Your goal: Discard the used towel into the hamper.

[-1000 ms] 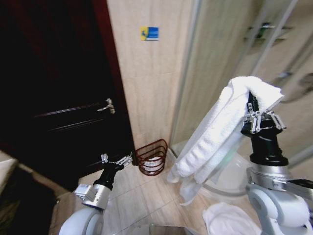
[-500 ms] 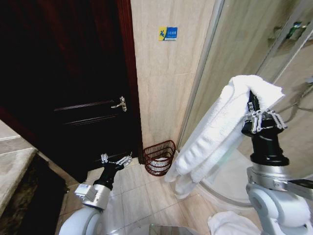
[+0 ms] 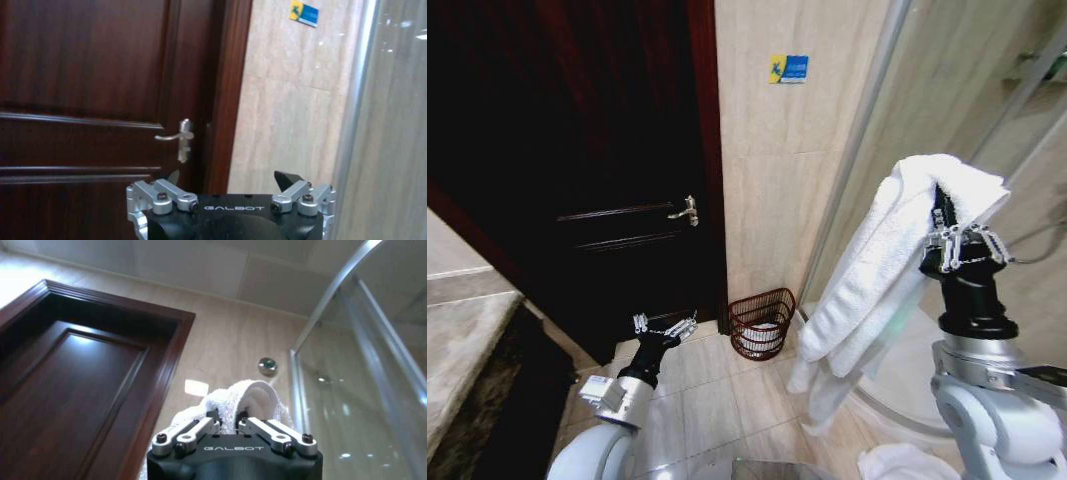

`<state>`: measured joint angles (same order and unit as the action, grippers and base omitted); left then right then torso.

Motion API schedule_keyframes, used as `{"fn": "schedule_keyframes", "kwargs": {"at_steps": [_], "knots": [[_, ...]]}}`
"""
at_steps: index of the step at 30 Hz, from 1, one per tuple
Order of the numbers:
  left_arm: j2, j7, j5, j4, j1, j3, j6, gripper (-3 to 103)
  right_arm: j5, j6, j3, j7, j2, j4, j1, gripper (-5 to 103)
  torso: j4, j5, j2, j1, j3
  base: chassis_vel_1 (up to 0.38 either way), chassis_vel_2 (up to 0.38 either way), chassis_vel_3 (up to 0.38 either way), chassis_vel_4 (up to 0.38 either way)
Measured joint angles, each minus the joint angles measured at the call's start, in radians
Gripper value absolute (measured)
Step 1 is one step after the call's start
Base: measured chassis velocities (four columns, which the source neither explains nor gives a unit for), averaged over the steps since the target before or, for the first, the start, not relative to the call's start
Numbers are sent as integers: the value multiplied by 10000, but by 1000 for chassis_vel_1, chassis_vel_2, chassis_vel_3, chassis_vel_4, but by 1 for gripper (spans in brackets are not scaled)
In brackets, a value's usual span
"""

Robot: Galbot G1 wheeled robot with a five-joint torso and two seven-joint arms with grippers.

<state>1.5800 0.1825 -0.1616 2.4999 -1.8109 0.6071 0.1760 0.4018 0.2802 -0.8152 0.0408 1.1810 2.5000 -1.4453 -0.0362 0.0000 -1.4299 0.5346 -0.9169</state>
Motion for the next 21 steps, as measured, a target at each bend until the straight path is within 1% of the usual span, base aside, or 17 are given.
{"fn": "schedule_keyframes", "kwargs": {"at_steps": [7,10,21], "knots": [[0,0,0,0,0,0,0,97,-96,-23,-59,231,0,0,-30,9,-4,0,-1,2,-1,54,62,49,42],[0,0,0,0,0,0,0,97,-70,-228,-36,211,6,0,-23,9,3,0,-2,2,-2,0,0,0,0],[0,0,0,0,0,0,0,97,120,-380,2,171,-49,0,19,9,-1,0,-7,-1,-1,-3,3,5,-5]]}}
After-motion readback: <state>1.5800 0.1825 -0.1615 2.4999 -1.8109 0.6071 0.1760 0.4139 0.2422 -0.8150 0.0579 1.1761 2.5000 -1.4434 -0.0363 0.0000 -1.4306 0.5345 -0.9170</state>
